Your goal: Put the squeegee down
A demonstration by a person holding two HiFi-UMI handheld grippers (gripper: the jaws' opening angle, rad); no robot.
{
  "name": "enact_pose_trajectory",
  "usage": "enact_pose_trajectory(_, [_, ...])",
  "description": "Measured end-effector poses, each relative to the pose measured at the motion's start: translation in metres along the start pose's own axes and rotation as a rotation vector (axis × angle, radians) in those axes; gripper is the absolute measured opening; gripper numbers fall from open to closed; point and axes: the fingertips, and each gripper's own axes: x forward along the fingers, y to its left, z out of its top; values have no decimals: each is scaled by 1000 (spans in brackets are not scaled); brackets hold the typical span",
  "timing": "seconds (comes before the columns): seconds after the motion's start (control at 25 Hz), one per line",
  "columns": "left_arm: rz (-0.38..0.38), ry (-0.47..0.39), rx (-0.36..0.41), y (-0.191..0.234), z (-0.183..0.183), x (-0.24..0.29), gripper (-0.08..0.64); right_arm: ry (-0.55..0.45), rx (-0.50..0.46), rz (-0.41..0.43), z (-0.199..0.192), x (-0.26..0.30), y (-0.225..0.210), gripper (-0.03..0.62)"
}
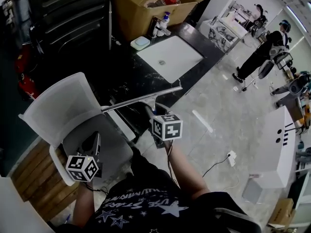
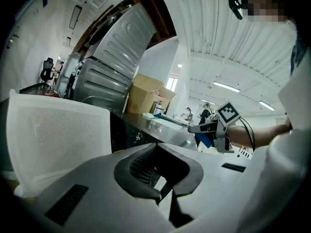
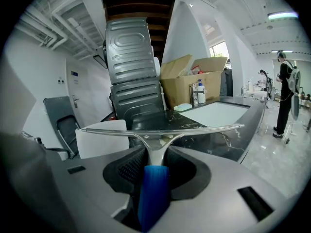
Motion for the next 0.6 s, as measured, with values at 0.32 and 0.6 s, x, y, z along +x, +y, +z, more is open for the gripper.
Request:
enact_pose_trajectory(0.32, [10,20,-2,16,19,55,18,55,14,-11,21,62,-33,149])
enact_pose_trajectory(0.6, [16,37,-14,25,26,87,18,109,17,-12,24,98,-45,149])
